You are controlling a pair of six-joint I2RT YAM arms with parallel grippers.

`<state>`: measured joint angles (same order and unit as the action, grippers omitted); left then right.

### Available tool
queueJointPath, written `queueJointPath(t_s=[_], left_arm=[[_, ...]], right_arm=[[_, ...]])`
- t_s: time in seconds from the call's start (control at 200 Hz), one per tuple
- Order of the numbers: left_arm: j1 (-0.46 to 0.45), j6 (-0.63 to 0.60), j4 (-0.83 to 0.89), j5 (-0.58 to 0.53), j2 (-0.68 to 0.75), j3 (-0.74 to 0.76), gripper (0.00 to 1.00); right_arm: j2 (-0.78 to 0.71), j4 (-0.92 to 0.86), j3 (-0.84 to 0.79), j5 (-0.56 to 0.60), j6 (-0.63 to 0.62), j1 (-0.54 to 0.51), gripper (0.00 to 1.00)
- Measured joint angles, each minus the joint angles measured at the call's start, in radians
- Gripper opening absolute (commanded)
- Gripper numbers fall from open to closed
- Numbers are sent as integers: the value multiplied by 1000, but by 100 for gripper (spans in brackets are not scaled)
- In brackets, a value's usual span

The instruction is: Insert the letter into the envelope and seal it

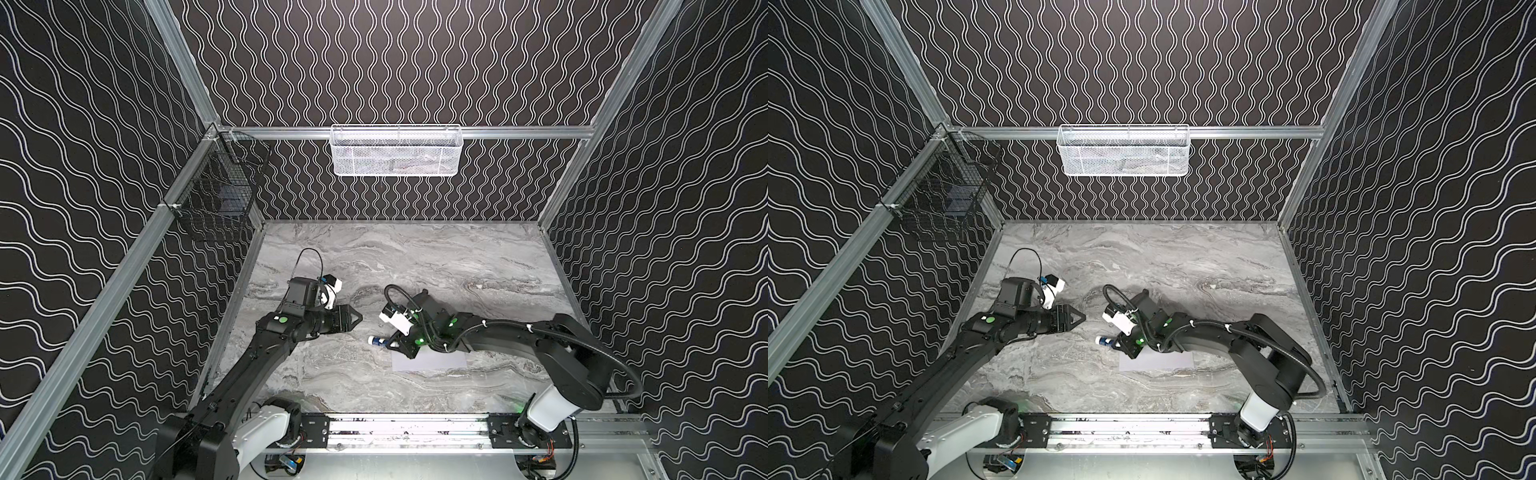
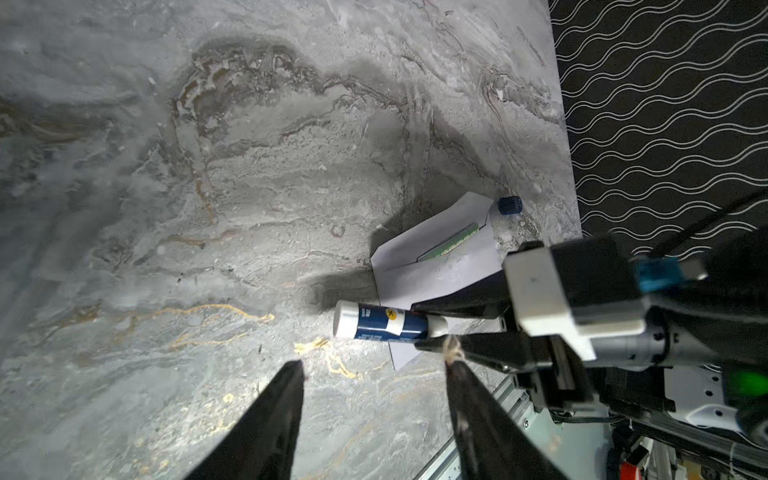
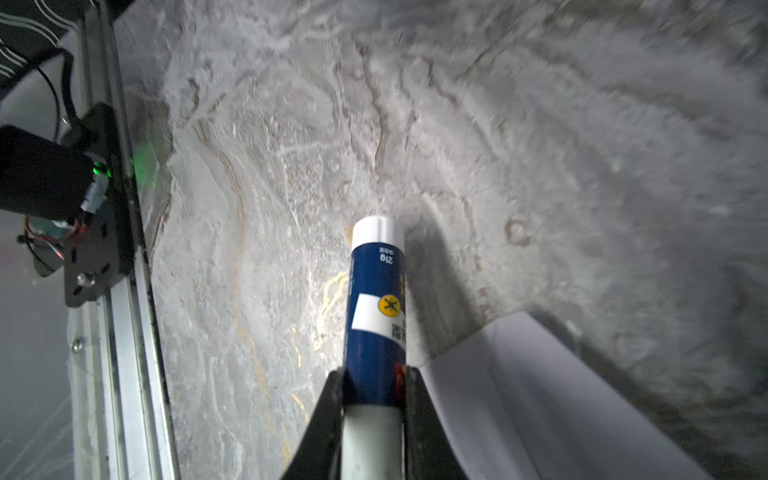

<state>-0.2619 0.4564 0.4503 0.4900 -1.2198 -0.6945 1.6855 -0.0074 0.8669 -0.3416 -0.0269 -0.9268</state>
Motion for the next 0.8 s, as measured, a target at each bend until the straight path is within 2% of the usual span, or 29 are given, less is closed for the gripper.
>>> queueJointPath(t_s=[0.105, 0.19, 0.305, 0.415, 0.49, 0.55, 0.716, 0.801], left_arm=[[0, 77, -20, -13, -27, 72, 59], [0, 148, -36, -31, -12, 123, 60], [5, 200, -57, -61, 25, 138, 61], [21, 221, -59, -92, 50, 134, 63], [33, 221, -58, -100, 61, 132, 63], [40, 221, -55, -108, 69, 131, 63], [53, 220, -37, -116, 83, 126, 63], [55, 216, -27, -119, 90, 119, 63]], right_arm=[[68, -33, 36, 42, -9, -56, 0], [98, -49, 60, 82, -15, -84, 10], [120, -50, 88, 141, -25, -116, 28], [152, -72, 111, 208, -50, -142, 38], [167, -83, 130, 245, -50, -158, 42], [179, -83, 137, 280, -50, -172, 39], [213, -79, 184, 333, -44, -182, 14], [201, -84, 188, 333, -37, -180, 6]])
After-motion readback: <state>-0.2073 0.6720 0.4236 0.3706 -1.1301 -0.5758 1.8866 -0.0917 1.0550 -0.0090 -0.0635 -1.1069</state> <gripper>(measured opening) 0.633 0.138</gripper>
